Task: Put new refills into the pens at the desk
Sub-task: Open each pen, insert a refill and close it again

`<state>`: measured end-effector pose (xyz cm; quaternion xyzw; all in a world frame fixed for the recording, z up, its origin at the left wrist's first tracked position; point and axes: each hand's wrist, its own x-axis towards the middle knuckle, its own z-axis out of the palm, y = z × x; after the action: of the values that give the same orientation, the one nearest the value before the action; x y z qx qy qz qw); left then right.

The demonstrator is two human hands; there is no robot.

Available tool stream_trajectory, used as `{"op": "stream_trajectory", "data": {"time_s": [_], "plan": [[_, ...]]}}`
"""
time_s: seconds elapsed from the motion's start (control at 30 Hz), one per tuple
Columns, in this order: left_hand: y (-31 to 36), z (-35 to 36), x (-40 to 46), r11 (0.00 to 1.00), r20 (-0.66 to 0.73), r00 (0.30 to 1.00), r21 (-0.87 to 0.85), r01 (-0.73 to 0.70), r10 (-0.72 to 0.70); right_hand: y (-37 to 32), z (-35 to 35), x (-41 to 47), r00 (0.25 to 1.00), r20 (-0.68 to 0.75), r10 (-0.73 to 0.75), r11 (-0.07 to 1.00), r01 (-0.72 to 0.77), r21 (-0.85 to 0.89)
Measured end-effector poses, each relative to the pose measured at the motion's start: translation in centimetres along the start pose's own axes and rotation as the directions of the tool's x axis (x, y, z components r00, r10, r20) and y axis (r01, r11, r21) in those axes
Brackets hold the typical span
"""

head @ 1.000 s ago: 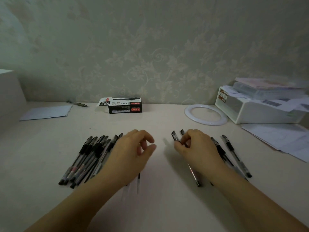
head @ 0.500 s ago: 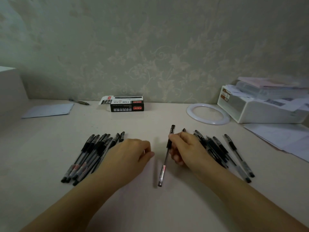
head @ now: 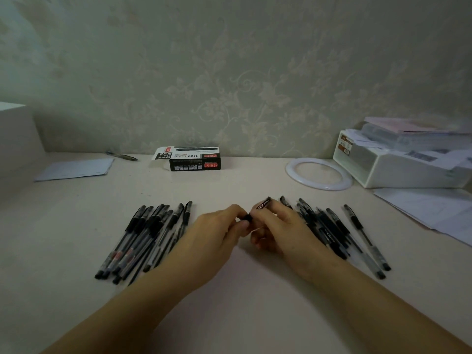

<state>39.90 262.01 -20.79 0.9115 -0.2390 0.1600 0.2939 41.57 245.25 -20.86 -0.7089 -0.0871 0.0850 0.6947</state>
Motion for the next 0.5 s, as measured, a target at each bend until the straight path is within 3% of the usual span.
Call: {"op": "stream_trajectory", "data": {"time_s": [0.2,0.3,0.5], "plan": [[-0.2,-0.27,-0.03,1.0,-0.063,0.998,0.022,-0.008,0.009,0.2,-0.23,0.19,0.99,-0.127,-0.061,0.998,0.063,0.012],[-0.12,-0.25,-0.03,1.0,-0.056,0.998,-0.009,0.006,-0.007,0.18,-0.38,0.15,0.993,-0.078,-0.094,0.995,0.095,0.017],[-0.17,-0.91,-0.1,0.983,-0.112,0.993,0.17,0.067,-0.048,-0.3,0.08,-0.31,0.984,-0.005,-0.178,0.984,0.178,-0.015]]}}
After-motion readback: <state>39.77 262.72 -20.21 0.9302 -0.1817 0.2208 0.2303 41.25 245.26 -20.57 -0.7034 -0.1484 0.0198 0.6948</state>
